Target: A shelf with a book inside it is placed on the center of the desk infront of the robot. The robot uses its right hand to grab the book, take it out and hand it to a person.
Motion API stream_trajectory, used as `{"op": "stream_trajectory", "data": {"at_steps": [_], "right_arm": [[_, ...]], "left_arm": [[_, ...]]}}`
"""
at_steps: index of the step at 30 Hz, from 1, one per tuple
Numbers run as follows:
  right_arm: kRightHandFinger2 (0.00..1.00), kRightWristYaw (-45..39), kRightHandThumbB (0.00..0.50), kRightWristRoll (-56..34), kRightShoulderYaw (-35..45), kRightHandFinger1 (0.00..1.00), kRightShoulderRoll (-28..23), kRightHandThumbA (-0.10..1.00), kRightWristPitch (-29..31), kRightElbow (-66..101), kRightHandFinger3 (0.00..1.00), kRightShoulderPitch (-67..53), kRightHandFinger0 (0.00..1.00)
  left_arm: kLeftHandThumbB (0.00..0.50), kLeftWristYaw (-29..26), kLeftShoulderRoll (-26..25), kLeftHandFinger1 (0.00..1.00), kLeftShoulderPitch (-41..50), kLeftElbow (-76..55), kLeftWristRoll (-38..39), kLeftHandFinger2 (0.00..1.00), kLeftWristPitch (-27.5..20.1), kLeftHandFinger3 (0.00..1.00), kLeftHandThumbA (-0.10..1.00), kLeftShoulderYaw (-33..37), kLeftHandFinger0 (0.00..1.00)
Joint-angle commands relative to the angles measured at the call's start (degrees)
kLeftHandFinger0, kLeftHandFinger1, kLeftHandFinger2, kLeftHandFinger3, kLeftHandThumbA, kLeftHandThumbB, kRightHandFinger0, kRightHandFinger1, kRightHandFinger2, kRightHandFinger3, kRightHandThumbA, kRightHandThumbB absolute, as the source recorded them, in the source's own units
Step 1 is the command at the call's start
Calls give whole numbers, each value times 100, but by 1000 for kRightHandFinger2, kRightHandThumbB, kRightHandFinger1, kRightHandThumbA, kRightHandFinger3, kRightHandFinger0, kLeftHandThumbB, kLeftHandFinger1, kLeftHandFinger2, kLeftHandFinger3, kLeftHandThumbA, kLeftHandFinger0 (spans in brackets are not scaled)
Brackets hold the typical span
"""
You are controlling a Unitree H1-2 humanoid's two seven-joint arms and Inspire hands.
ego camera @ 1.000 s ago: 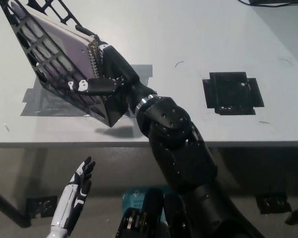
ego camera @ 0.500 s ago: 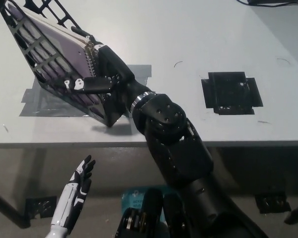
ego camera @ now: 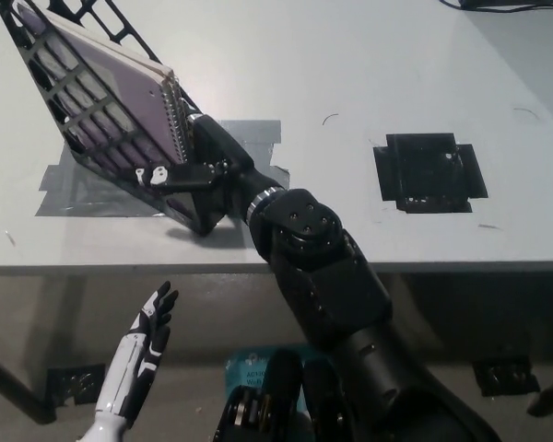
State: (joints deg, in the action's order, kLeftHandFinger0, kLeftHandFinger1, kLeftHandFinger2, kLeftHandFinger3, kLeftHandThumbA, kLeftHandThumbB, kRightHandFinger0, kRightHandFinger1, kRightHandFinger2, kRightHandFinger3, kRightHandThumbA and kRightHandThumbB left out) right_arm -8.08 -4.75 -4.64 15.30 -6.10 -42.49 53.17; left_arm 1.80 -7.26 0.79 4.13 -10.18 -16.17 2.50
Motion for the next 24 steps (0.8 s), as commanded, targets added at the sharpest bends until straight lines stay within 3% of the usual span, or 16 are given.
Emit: {"op": "stream_trajectory", "data": {"at_steps": [1,13,16,22,24], "right_arm": [[1000,-104,350,-91,61,1000,83,931,409,-42,1000,390,1000],[1000,24,325,-77,119,1000,135,944,552,336,1000,425,1000],[938,83,331,-59,120,912,153,969,585,406,1000,425,845],[901,121,328,-4,88,882,139,963,598,316,1000,450,852],[842,161,332,76,52,817,105,950,665,231,923,482,825]], "left_arm": [[307,-18,-48,1000,-93,-88,-23,1000,-185,1000,1000,21,1000],[287,15,-60,1000,-168,-96,2,1000,-191,1000,1000,34,1000],[275,33,-81,1000,-186,-66,15,1000,-220,1000,1000,38,1000],[264,27,-62,1000,-174,-81,46,1000,-187,1000,1000,26,1000],[275,23,-62,1000,-188,-80,37,1000,-178,1000,1000,26,1000]]}}
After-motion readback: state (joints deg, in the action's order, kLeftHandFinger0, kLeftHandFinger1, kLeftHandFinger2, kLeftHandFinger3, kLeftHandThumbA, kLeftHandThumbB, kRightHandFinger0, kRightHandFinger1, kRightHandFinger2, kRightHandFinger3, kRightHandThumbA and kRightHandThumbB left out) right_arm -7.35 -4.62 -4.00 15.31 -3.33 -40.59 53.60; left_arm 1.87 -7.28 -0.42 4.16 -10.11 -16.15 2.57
